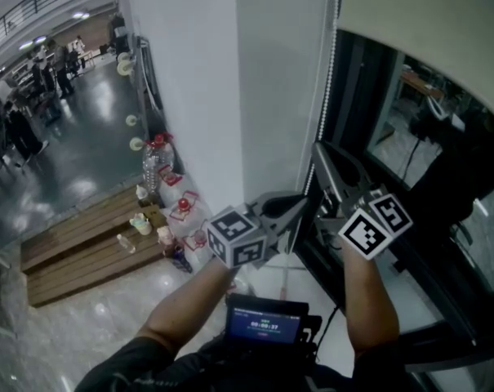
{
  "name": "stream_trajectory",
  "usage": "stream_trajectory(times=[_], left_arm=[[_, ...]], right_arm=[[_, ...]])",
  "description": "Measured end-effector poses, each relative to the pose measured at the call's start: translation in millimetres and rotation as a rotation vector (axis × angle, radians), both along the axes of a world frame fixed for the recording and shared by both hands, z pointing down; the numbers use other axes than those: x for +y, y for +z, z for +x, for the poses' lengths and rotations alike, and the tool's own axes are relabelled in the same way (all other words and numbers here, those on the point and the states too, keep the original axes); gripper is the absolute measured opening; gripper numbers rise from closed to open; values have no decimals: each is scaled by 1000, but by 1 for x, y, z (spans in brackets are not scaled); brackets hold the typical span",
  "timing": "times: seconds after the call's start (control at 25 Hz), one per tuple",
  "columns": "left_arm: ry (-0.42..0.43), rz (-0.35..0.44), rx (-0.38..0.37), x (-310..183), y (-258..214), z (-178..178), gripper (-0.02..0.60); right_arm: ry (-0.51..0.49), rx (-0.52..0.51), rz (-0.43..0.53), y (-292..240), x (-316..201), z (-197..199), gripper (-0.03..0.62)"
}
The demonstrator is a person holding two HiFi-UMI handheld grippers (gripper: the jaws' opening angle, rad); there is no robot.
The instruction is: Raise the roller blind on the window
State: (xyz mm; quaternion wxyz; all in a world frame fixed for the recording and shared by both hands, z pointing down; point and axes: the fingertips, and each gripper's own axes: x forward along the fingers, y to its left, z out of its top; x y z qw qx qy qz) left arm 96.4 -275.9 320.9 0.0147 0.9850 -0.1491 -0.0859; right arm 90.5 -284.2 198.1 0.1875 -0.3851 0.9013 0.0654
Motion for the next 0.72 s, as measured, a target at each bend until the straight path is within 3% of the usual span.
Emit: stream_trajectory(times=[0.28,0.72], left_arm=[[-6,16,-5,1,-3,2,2],[-26,-95,-90,-4,71,0,2]], right_arm=[[-13,-12,1,-1,4,0,6],[-5,10,-127,74,-8,-4,6]])
